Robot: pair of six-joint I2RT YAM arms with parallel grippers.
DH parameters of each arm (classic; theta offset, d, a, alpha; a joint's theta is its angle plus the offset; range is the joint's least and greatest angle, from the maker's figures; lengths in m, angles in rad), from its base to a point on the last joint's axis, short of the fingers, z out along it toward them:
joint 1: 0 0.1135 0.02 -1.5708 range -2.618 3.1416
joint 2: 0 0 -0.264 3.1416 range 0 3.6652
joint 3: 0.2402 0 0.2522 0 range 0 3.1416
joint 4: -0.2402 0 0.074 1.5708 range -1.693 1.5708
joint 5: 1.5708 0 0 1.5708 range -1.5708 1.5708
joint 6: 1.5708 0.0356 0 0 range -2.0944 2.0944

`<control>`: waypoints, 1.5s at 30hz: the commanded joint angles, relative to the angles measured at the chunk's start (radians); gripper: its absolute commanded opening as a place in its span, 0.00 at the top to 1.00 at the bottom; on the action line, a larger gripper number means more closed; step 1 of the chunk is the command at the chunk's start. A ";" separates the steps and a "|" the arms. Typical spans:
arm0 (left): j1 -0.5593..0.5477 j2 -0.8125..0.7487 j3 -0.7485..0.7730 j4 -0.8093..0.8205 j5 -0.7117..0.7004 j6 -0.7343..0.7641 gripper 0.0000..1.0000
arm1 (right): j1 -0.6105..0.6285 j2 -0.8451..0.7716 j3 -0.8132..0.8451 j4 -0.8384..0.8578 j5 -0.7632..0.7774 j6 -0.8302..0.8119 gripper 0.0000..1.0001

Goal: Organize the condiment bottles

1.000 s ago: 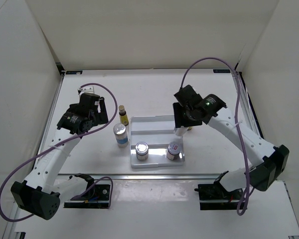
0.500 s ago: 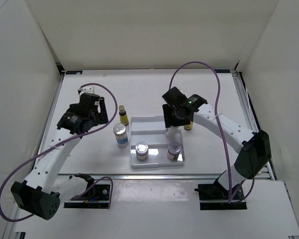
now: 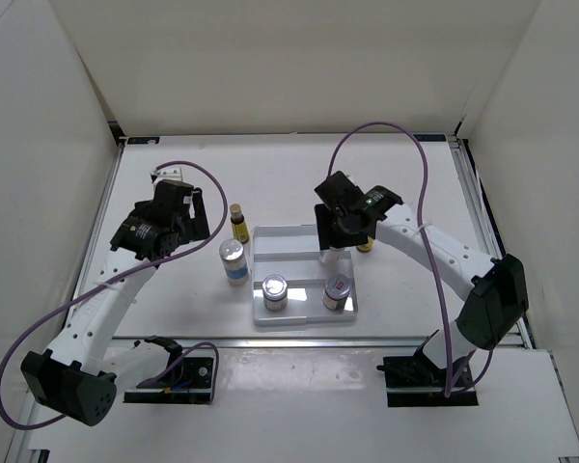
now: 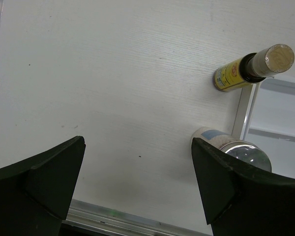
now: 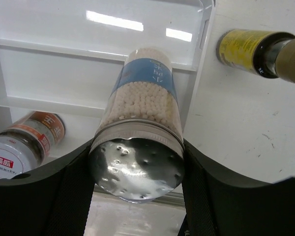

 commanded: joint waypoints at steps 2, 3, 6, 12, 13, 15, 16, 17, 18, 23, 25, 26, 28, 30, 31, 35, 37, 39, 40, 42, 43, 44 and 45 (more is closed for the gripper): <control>0.005 -0.013 -0.008 0.016 0.009 -0.001 0.00 | 0.032 -0.030 -0.029 -0.038 -0.021 0.046 0.73; 0.005 -0.013 -0.008 0.016 0.009 -0.001 0.00 | 0.032 -0.056 -0.029 -0.047 -0.006 0.046 0.73; 0.005 -0.013 -0.008 0.016 0.009 -0.001 0.00 | 0.055 -0.087 -0.029 -0.060 0.006 0.055 0.73; 0.005 -0.013 -0.008 0.016 0.009 -0.001 0.00 | 0.064 -0.097 -0.029 -0.072 0.008 0.064 0.73; 0.005 -0.013 -0.008 0.016 0.009 -0.001 0.00 | 0.064 -0.082 -0.029 -0.072 0.008 0.064 0.73; 0.005 -0.013 -0.008 0.016 0.009 -0.001 0.00 | 0.064 -0.056 -0.029 -0.072 0.037 0.064 0.71; 0.005 -0.013 -0.008 0.016 0.009 -0.001 0.00 | 0.064 -0.036 -0.029 -0.081 0.037 0.064 0.71; 0.005 -0.013 -0.008 0.016 0.009 -0.001 0.00 | 0.064 -0.025 -0.029 -0.081 0.051 0.064 0.71; 0.005 -0.013 -0.008 0.016 0.009 -0.001 0.00 | 0.064 -0.015 -0.029 -0.081 0.051 0.064 0.70; 0.005 -0.004 -0.008 0.016 0.018 -0.001 0.00 | 0.055 0.034 -0.029 -0.072 0.051 0.064 0.69; 0.005 -0.004 -0.008 0.016 0.018 -0.001 0.00 | 0.044 0.044 -0.029 -0.063 0.037 0.064 0.59; 0.005 -0.004 -0.008 0.016 0.018 -0.001 0.00 | 0.033 0.044 -0.038 -0.063 0.019 0.064 0.53; 0.005 -0.004 -0.008 0.016 0.018 -0.001 0.00 | 0.024 0.033 -0.038 -0.054 -0.024 0.064 0.45; 0.005 0.005 -0.008 0.016 0.029 0.009 0.00 | 0.014 0.016 -0.047 -0.054 -0.034 0.075 0.42; 0.005 0.006 -0.008 0.027 0.039 0.009 0.00 | 0.013 0.001 -0.047 -0.054 -0.034 0.075 0.32; 0.005 0.025 -0.008 0.027 0.052 0.019 0.00 | 0.004 -0.039 0.000 -0.107 -0.043 0.063 0.00; 0.005 0.036 -0.008 0.027 0.061 0.019 0.00 | 0.004 -0.057 0.052 -0.141 -0.032 0.054 0.00; 0.005 0.036 -0.008 0.027 0.061 0.028 0.00 | 0.004 -0.100 0.084 -0.193 -0.015 0.053 0.00; 0.005 0.036 -0.017 0.027 0.061 0.028 0.00 | 0.016 -0.122 0.100 -0.211 0.004 0.053 0.00; 0.005 0.036 -0.017 0.039 0.061 0.028 0.00 | 0.027 -0.205 0.121 -0.250 0.081 0.053 0.00; 0.005 0.036 -0.026 0.051 0.090 0.028 0.00 | 0.027 -0.267 0.121 -0.259 0.098 0.053 0.00; 0.005 0.026 -0.026 0.052 0.118 0.038 0.00 | 0.027 -0.297 0.121 -0.283 0.118 0.041 0.00; 0.005 0.016 -0.026 0.067 0.156 0.061 0.00 | 0.027 -0.323 0.111 -0.296 0.135 0.041 0.00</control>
